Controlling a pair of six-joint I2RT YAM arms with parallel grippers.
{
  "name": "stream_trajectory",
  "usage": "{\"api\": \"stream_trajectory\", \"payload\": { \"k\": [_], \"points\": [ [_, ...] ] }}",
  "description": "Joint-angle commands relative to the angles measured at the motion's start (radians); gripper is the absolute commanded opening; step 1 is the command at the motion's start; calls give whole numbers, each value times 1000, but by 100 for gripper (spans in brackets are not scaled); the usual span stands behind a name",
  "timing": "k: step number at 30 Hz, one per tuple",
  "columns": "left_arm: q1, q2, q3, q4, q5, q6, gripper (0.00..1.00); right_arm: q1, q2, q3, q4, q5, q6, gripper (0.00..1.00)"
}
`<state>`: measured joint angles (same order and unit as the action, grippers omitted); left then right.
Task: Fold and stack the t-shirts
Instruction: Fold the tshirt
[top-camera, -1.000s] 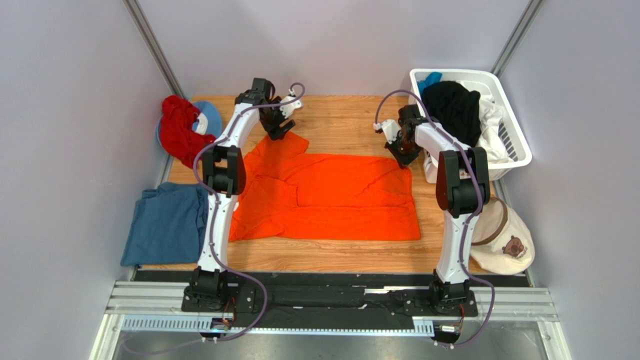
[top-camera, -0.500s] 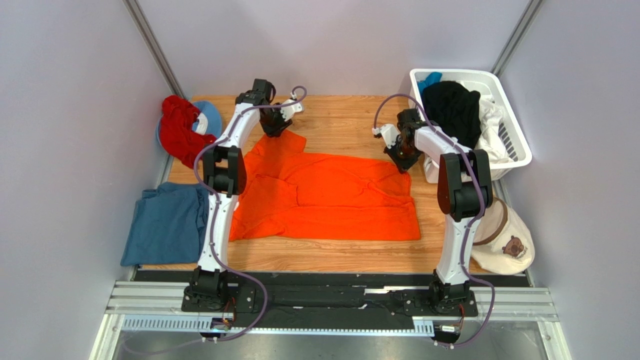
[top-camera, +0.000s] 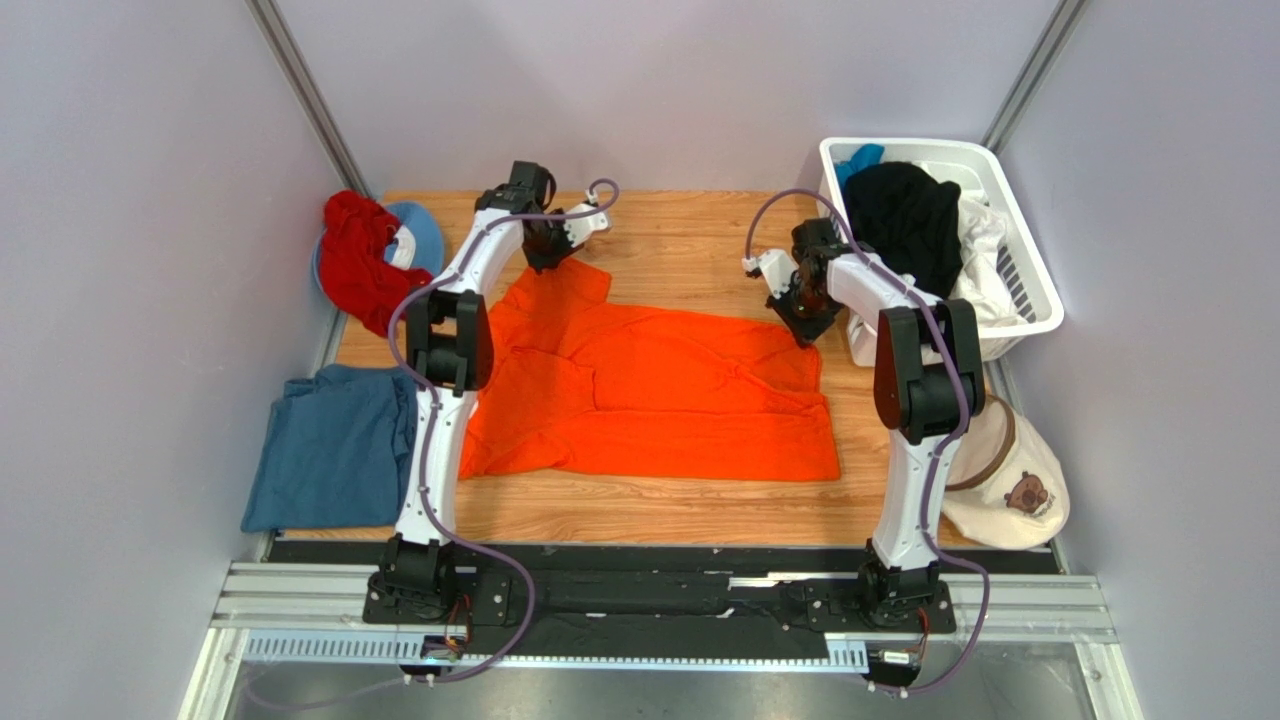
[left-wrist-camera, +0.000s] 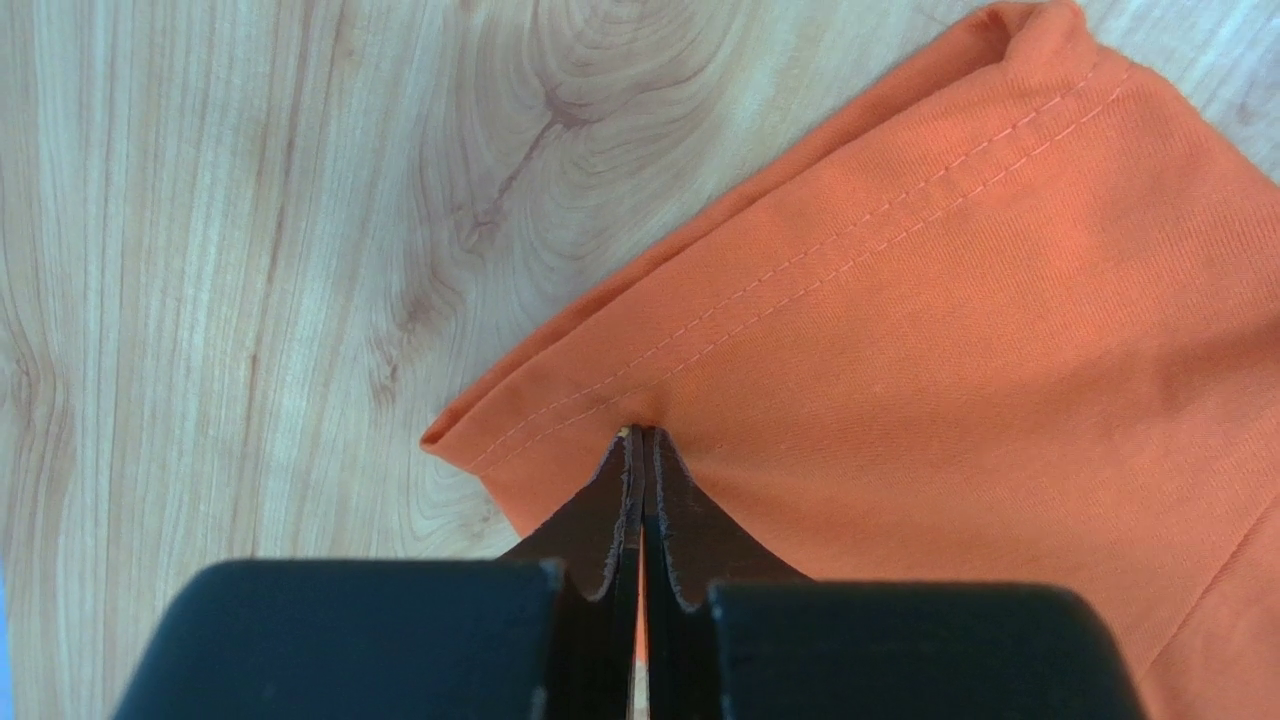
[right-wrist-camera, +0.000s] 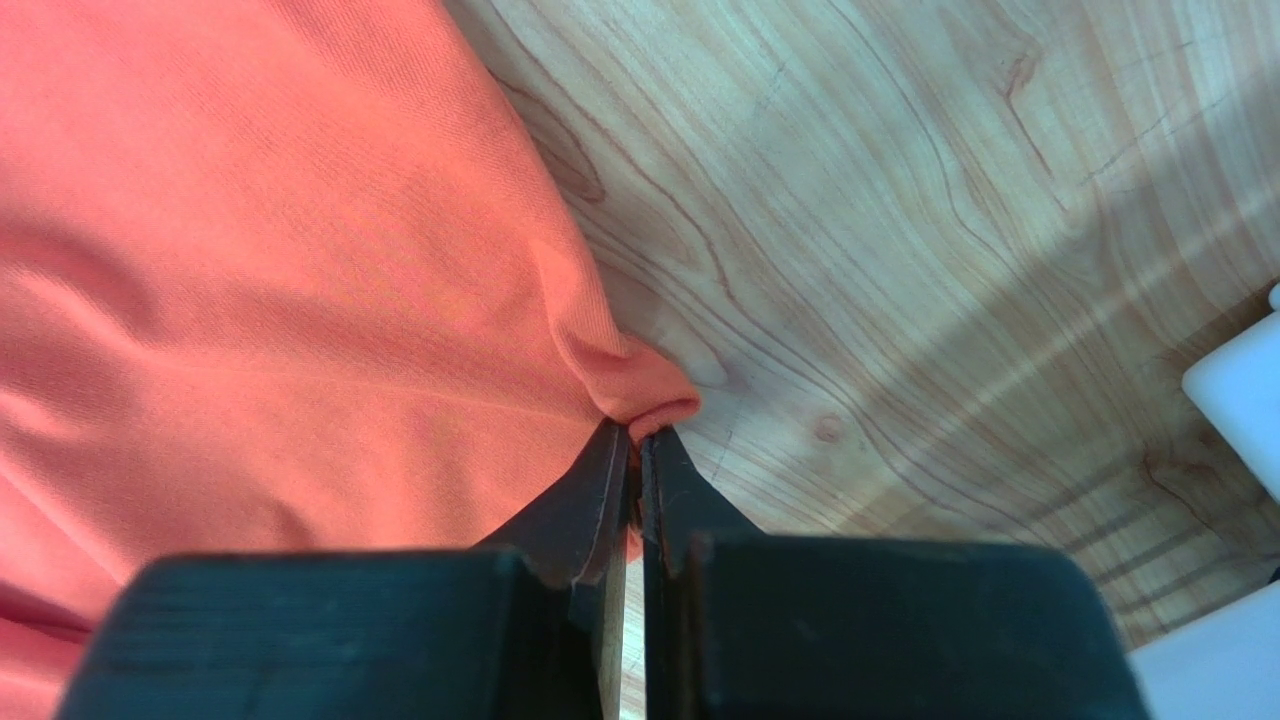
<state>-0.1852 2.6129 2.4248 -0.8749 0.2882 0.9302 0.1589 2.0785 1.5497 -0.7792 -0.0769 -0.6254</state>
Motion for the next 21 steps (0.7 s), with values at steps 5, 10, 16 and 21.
{"api": "stream_trajectory", "payload": {
  "k": [5,10,16,21],
  "points": [
    [-19,-172,-142,31,34,7,0,10,-34,-17,6,3,18,5],
    [-23,-273,-271,57,16,25,0,10,-32,-31,15,5,18,5],
    [-25,-359,-389,122,-43,38,0,11,-32,-43,26,2,24,5],
    [-26,-407,-444,137,-80,45,0,11,-58,-48,26,2,26,4]
  ]
}}
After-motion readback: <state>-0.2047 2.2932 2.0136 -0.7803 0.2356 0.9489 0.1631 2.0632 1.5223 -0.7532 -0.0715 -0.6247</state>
